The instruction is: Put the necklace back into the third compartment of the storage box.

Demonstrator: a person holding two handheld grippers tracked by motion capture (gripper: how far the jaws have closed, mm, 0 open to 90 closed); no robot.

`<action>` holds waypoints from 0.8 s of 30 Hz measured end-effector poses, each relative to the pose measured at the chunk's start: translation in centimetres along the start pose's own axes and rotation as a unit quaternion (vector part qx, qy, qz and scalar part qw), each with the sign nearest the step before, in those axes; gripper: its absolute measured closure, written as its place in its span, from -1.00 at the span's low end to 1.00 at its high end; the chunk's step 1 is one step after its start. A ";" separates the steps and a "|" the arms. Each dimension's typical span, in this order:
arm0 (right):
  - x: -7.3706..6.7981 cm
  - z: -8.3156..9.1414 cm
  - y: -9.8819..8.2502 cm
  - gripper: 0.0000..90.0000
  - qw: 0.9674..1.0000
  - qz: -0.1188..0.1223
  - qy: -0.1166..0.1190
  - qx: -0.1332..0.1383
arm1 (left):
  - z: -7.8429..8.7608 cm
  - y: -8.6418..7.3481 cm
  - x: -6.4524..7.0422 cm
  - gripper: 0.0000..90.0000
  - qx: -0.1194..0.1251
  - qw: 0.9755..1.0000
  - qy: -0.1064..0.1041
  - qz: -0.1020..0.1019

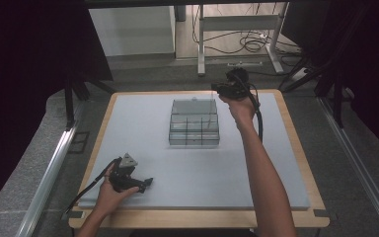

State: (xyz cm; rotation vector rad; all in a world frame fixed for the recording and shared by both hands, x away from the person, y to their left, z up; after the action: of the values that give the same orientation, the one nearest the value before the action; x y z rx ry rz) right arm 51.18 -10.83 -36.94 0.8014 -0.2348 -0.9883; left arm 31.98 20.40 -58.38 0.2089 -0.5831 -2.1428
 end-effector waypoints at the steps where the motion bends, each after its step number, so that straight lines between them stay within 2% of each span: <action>1: 0.0 0.0 0.0 0.74 1.000 0.000 0.000 0.000 | 0.0 0.0 0.0 -1.00 0.000 1.000 0.000 0.000; 3: 0.7 -1.1 -1.1 0.74 1.000 -0.006 -0.002 -0.014 | 0.0 0.0 0.0 -1.00 -0.001 1.000 0.001 -0.001; 11: 2.1 -3.2 -3.5 0.74 0.999 -0.018 -0.006 -0.041 | 0.0 0.0 0.0 -1.00 -0.003 1.000 0.000 0.000; 18: 2.6 -3.9 -4.4 0.74 0.998 -0.025 -0.004 -0.049 | 0.0 0.0 0.0 -1.00 -0.002 1.000 0.000 0.000; 24: 2.5 -5.2 -5.8 0.73 0.997 -0.024 -0.003 -0.068 | 0.0 0.0 0.0 -1.00 -0.002 1.000 0.000 0.000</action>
State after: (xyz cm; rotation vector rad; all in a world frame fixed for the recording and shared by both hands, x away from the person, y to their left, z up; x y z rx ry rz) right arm 51.45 -12.07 -45.05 0.6834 -0.1521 -1.0396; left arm 31.95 20.40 -58.37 0.2058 -0.5787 -2.1443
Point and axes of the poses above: each handheld gripper's, and its own axes: z roughly backward along the jaws, y roughly out of its top, x roughly to its right, the point moved 4 cm from there along -z, roughly forward along the jaws, and after that the axes turned 15 degrees about -x, right-handed, at the moved point
